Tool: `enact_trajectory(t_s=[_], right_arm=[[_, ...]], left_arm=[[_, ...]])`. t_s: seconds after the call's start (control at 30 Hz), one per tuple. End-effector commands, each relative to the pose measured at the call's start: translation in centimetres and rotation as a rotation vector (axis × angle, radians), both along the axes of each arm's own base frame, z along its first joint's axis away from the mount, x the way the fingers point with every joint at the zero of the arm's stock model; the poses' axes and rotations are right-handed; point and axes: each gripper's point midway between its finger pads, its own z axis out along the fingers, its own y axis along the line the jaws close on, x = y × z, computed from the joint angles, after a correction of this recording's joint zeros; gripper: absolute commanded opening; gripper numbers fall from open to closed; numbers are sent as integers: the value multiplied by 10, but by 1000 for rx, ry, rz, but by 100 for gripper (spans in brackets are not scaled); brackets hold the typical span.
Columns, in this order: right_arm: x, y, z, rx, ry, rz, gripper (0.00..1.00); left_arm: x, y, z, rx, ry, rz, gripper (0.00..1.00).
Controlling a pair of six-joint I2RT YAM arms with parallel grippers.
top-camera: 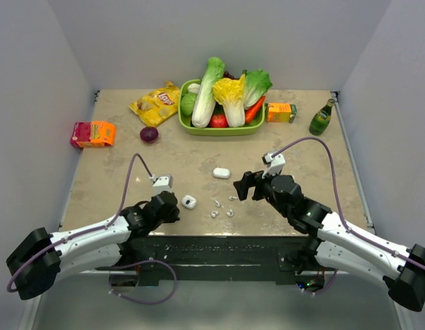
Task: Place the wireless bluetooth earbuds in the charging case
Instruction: Pick up the charging case at the center of the board.
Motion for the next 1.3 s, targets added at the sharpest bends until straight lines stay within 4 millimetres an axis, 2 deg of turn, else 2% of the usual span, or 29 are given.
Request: enact_trajectory(t_s=[0.0,0.27,0.6,0.7,0.97,1.03,1.13,1.23,1.27], right_arm=[[3,5,15,28,-28,4,94],[3,3,13,21,-24,-2,94],[1,-3,14,24,-27,-15,93],[1,-3,14,25,-27,-15,93],[0,-3,11,20,-19,-13,93],[0,-3,12,15,-21,-6,94],[-3,-1,14,15,-23,14,94],[-4,2,16,24,-22,28,94],[-4,2,16,24,-24,30,94]], left_arm=[[-1,-27,5,-89,-13,-35,0],[0,-41,-1,-92,-11,-54,0],[3,-41,-14,-43,21,-30,0],[7,-46,-11,-63,5,-28,0],[7,-44,-13,-47,9,-26,0],[-1,-40,-12,-30,13,-54,0],[-9,-35,1,-28,-18,-86,0],[-16,-28,11,-34,-37,-87,18],[-16,-26,14,-40,-43,-79,41]])
